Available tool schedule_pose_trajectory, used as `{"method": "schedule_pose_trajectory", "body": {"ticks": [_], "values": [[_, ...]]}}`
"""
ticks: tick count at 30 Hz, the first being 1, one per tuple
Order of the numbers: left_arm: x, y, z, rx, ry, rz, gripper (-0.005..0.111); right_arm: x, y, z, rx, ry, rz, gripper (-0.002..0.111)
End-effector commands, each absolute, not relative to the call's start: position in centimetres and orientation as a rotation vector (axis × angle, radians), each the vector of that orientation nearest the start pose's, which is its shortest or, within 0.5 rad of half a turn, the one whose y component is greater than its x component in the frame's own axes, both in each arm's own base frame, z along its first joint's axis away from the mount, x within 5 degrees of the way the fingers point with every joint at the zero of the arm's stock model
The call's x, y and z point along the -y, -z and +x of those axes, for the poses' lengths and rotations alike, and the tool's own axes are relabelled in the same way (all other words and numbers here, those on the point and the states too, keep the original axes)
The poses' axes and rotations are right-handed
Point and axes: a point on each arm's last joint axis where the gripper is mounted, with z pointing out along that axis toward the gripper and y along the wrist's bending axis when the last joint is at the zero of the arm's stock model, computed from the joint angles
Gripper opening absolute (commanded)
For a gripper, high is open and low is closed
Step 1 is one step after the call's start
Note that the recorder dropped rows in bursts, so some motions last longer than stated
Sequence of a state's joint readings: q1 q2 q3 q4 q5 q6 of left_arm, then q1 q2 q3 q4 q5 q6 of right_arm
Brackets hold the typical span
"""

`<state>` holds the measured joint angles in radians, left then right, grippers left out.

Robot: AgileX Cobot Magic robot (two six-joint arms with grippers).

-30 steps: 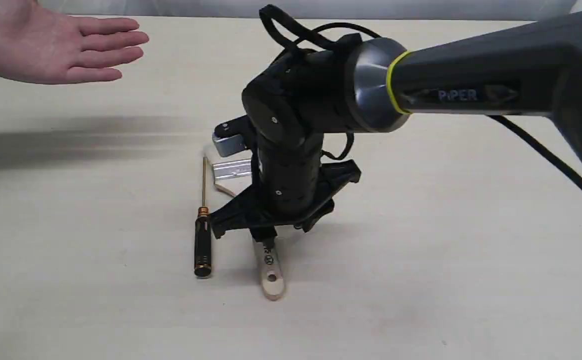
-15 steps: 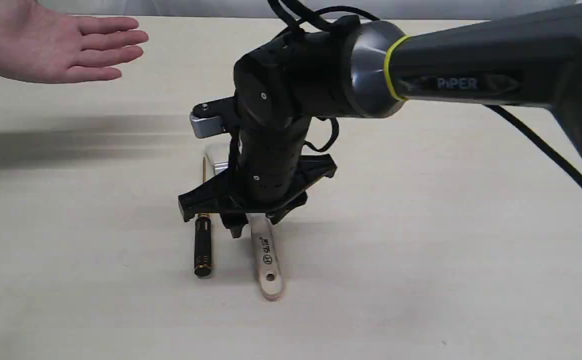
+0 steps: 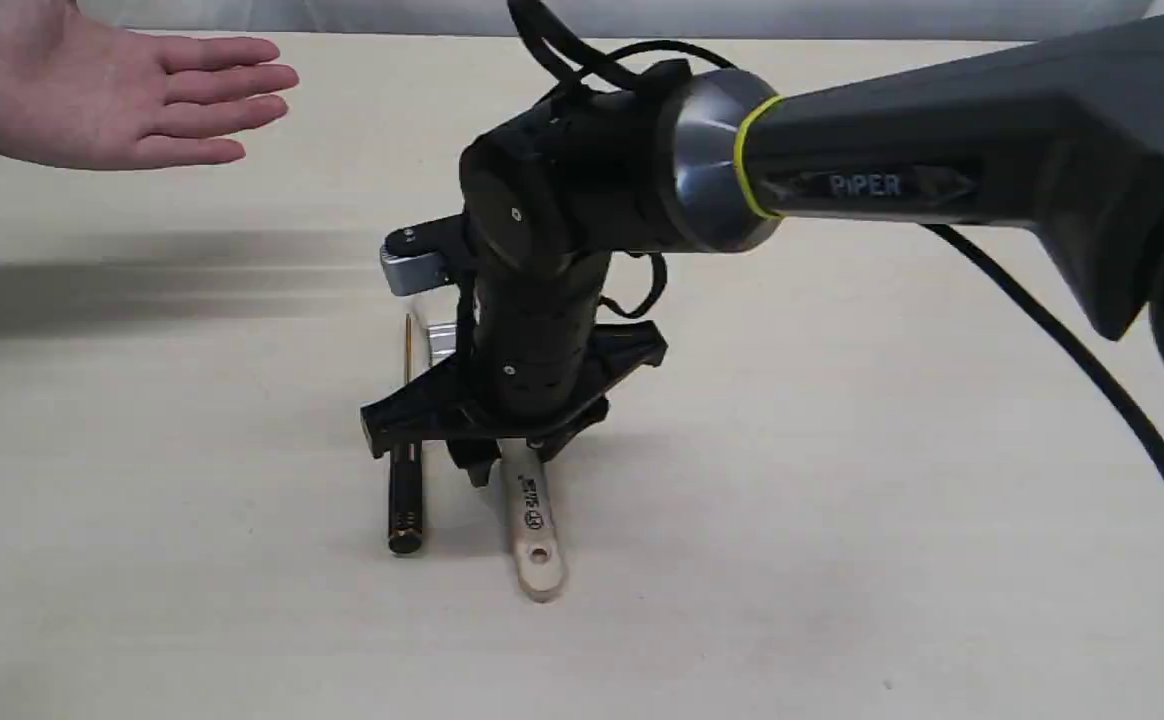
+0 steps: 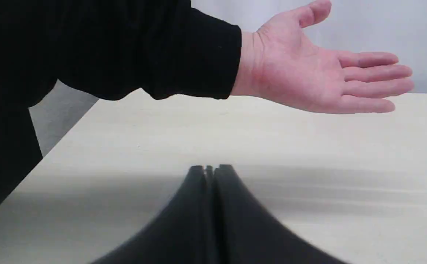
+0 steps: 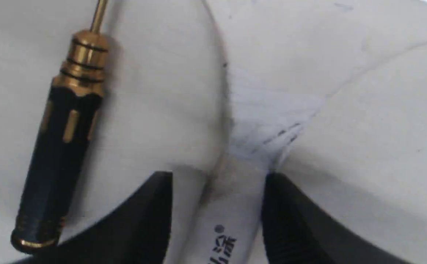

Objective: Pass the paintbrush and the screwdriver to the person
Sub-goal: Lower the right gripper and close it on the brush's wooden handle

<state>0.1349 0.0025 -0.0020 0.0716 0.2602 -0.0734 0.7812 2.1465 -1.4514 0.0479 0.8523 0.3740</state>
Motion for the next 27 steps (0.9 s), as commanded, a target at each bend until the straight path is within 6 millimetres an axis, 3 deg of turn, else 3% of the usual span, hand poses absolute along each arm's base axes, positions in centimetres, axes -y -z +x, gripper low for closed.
{"method": "schedule_pose_trajectory", "body": {"ticks": [1, 4, 10, 19, 27], "values": [[-0.9, -19.1, 5.5, -1.729, -0.101, -0.130, 0.000, -29.3, -10.8, 29.3, -3.011, -0.104, -0.615, 0.035], [-0.9, -19.1, 5.5, -1.729, -0.104, -0.128, 0.000, -29.1, -10.7, 29.3, -3.011, -0.062, -0.642, 0.033], [-0.9, -19.1, 5.5, -1.729, -0.104, -0.128, 0.000, -29.1, -10.9, 29.3, -3.007, -0.065, -0.644, 0.050], [-0.9, -19.1, 5.5, -1.729, -0.104, -0.128, 0.000, -28.9, -12.4, 29.3, -2.981, -0.059, -0.659, 0.050], [-0.9, -19.1, 5.5, -1.729, -0.104, -0.128, 0.000, -28.9, -11.8, 29.3, -2.990, -0.050, -0.661, 0.031]]}}
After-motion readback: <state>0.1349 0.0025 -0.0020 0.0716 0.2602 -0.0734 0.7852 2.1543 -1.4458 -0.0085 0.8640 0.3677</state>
